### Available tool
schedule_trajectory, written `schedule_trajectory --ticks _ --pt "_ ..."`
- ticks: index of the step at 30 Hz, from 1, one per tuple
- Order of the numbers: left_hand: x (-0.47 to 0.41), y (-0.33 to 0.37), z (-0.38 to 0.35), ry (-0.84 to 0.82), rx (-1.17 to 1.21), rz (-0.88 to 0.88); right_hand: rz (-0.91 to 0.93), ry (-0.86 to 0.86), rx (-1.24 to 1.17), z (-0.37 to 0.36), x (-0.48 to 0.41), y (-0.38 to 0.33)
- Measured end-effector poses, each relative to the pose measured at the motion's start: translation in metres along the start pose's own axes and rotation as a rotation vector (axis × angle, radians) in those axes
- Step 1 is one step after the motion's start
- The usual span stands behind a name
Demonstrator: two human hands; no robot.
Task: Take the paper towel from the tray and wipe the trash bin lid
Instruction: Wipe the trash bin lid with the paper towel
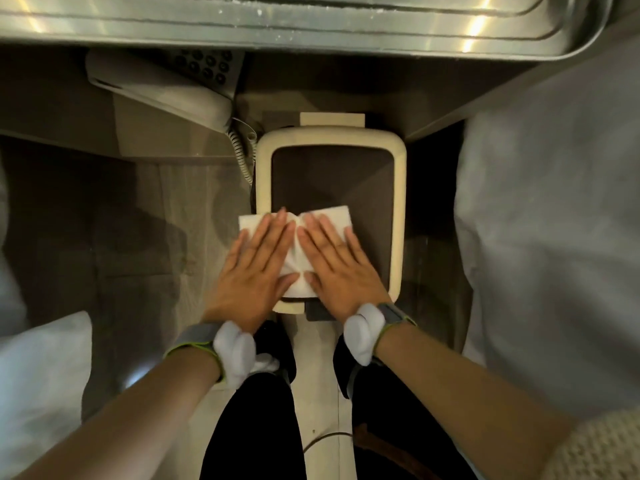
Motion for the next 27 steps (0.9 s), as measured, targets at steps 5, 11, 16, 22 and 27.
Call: schedule_trajectory --ticks 5,11,16,22,27 --pt "-0.028 -0.034 0.023 0.060 0.146 0.080 0.115 -0.012 -0.100 0.014 -0.055 0.007" --pt "-0.079 0.001 0.040 0.089 0.066 -0.022 -0.056 0.055 -0.099 0.036 -0.047 0.068" --pt "-0.045 0.030 0.012 0.057 0.004 -0.083 -0.147 0.028 -0.150 0.008 0.007 0.057" --pt "0.026 0.002 -0.014 0.060 0.015 0.040 -0.010 -0.029 -0.016 -0.016 0.020 -0.012" --pt "0.009 -0.032 -0.005 0.032 0.193 0.136 0.089 -0.043 -0.069 -0.004 -0.025 -0.023"
Point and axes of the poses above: each hand's wrist, its own x-axis away from the middle knuckle, its own z-axis out of the back of the hand, y = z × x, the point moved 8 cm from there along -x, towards the middle knuckle, and after that the axes turned 3 degrees about z, right-handed, at the moved point
